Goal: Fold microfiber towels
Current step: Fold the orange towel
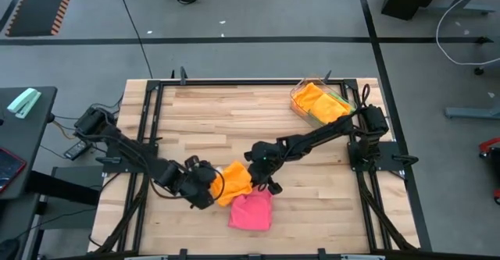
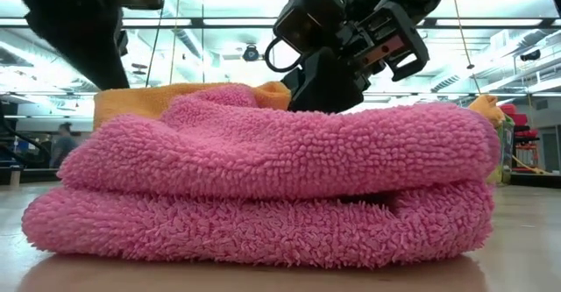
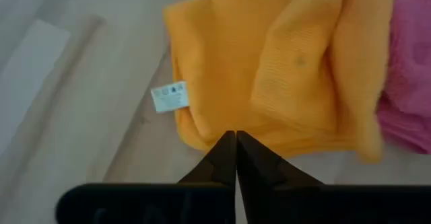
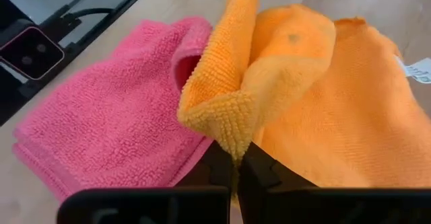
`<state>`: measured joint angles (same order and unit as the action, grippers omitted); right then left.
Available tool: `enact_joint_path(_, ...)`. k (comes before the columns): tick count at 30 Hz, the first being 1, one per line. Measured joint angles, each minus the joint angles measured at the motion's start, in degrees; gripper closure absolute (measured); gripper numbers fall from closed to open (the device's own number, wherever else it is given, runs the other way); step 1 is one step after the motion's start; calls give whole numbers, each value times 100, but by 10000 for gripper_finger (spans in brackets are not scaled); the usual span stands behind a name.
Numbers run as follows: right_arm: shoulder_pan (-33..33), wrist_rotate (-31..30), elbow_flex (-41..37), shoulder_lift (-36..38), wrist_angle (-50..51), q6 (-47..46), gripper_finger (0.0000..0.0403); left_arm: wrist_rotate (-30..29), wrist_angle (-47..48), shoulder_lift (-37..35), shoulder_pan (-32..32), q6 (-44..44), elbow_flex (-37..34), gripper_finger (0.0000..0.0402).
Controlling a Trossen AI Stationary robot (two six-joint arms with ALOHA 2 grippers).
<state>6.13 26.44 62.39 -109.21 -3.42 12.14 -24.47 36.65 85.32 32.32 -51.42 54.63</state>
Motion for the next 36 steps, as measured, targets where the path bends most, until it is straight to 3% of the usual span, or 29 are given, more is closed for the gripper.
enact_joint_path(9,-25,123,473,2,339,265,394,-75,-1277,-44,-161,-324,-1266,387)
enact_joint_path(14,-188,127,481,-29,370,316,394,236,-2454,88,-511,423,-1707,396)
enact_joint_path(20,-417,317,466,-446,306,332,394,337,-2787,342,-665,683,-1757,381)
enact_joint_path(29,-839,339,475,-566,78,253,394,490,-2959,387,-602,737,-1755,392)
enact_joint_path(36,-763,962,900,-570,264,376,394,486,-2992,385,-573,844,-1755,380)
